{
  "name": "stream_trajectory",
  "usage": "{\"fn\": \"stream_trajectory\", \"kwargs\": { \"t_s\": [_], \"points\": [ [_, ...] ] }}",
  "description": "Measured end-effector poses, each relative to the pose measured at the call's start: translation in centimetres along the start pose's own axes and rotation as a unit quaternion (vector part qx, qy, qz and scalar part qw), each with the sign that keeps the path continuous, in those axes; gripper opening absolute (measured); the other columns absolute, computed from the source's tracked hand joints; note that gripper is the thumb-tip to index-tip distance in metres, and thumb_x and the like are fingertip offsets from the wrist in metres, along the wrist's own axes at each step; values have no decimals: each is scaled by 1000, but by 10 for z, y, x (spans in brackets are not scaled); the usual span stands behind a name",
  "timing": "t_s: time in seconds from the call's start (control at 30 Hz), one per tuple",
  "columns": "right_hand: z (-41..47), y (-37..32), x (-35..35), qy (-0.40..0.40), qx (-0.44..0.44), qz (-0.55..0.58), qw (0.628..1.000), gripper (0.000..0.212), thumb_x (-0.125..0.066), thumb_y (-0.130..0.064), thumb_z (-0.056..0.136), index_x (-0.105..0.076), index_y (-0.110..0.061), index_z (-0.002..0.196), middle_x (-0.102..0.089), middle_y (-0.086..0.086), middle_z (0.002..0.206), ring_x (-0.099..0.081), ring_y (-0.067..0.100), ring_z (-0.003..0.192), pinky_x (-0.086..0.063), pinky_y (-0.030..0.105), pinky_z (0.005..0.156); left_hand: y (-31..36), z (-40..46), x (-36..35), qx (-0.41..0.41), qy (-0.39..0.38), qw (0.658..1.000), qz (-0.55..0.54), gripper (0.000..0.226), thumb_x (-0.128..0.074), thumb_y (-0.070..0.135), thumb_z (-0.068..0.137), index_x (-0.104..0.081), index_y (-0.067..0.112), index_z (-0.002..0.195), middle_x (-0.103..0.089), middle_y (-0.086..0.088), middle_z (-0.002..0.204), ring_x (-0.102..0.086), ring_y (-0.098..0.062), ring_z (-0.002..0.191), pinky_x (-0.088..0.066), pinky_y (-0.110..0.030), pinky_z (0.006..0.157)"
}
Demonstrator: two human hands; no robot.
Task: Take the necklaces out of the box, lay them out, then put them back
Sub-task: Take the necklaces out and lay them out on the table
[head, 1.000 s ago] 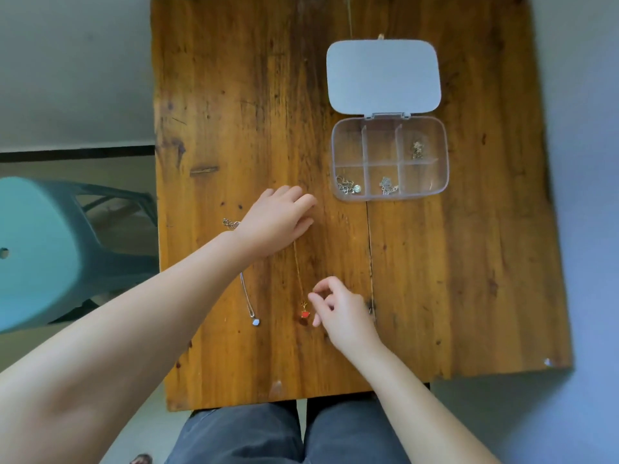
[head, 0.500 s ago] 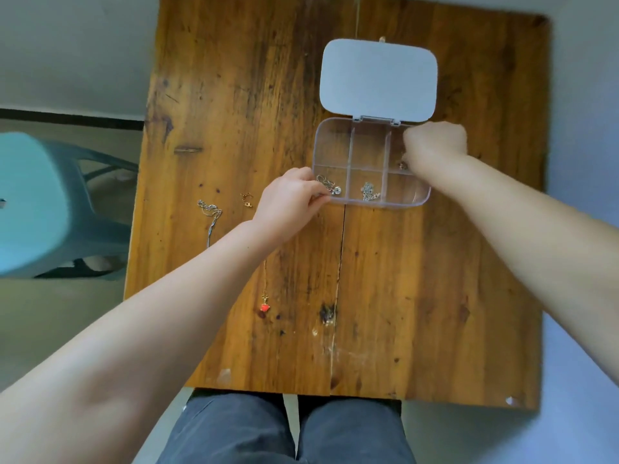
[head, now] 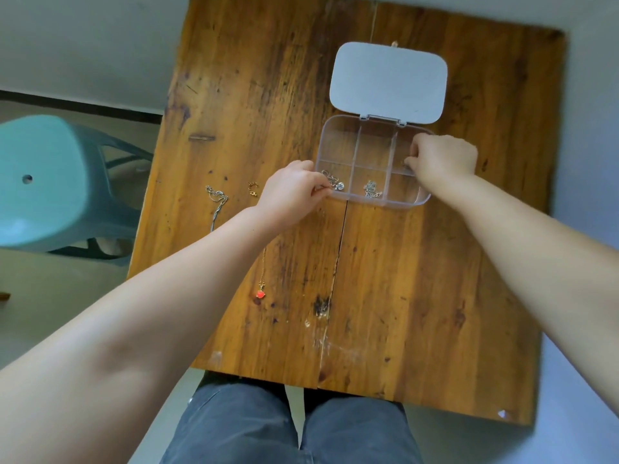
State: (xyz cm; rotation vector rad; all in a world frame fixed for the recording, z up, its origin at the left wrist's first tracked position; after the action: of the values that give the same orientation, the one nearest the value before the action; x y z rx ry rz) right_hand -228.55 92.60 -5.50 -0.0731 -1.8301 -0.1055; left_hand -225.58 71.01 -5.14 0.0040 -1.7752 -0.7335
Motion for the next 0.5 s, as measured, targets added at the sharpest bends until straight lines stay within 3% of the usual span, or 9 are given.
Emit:
{"fn": "stream_trajectory", "kwargs": {
  "t_s": [0.1, 0.17, 0.23, 0.3, 0.37, 0.43, 0.5],
  "points": [
    [-15, 0, 25, 22, -3, 155, 988, 20, -53, -30, 94, -61, -12, 100, -65, 8, 95, -59, 27, 84, -43, 34, 63, 3, -2, 4, 7, 1, 999, 41, 26, -58, 27, 91, -65, 13, 111, -53, -9, 91, -50, -30, 93, -36, -34, 65],
    [-29, -8, 45, 3, 20, 303, 953, 18, -56, -30, 92, -61, -14, 98, -64, 3, 94, -60, 19, 83, -49, 33, 67, 15, -3, 11, -8, 30, 999, 43, 40, -59, 28, 89, -53, 14, 126, -54, -11, 105, -49, -30, 100, -38, -34, 73],
    [-49, -25, 67, -46, 66, 425, 902, 12, -57, -29, 92, -59, -17, 96, -68, -1, 88, -67, 11, 73, -54, 22, 61, 40, -2, 21, -40, 38, 996, -73, 55, -62, 26, 87, -41, 15, 136, -51, -12, 127, -46, -27, 117, -41, -35, 91],
    [-70, -41, 87, -79, 123, 513, 846, 8, -58, -26, 93, -58, -19, 95, -72, -2, 82, -70, 11, 66, -54, 17, 55, 67, 1, 26, -63, -4, 974, -218, 48, -60, 20, 88, -45, 13, 133, -43, -9, 140, -39, -20, 129, -34, -30, 104],
    [-87, -44, 100, -84, 138, 597, 786, 2, -59, -23, 92, -59, -21, 93, -73, 0, 78, -69, 13, 64, -53, 17, 53, 78, 1, 30, -52, -51, 954, -292, 23, -53, 17, 93, -62, 9, 112, -54, -3, 128, -48, -5, 115, -39, -24, 95],
    [-102, -39, 97, -108, 104, 705, 693, 5, -60, -17, 90, -61, -22, 91, -69, -1, 74, -64, 10, 61, -49, 16, 49, 71, -3, 31, -8, -103, 934, -341, 28, -46, 25, 97, -67, 7, 92, -65, 9, 90, -55, 8, 78, -44, -19, 73],
    [-120, -37, 80, -150, 46, 806, 570, 9, -61, -14, 87, -62, -23, 89, -65, -2, 72, -58, 6, 60, -44, 14, 44, 55, -9, 31, 20, -162, 909, -383, 37, -42, 31, 98, -62, 5, 82, -68, 9, 79, -61, 6, 78, -44, -19, 81]
  ]
}}
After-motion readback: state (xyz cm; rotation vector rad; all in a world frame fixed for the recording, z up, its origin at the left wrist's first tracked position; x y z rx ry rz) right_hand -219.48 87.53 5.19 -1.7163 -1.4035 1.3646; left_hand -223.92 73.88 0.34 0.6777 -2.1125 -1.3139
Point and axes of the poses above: each hand's wrist, its own z-axis towards the middle knuckle, its own x-axis out of the back of the hand, y = z × x, the point moved 7 cm from there along z, towards the middle knuckle
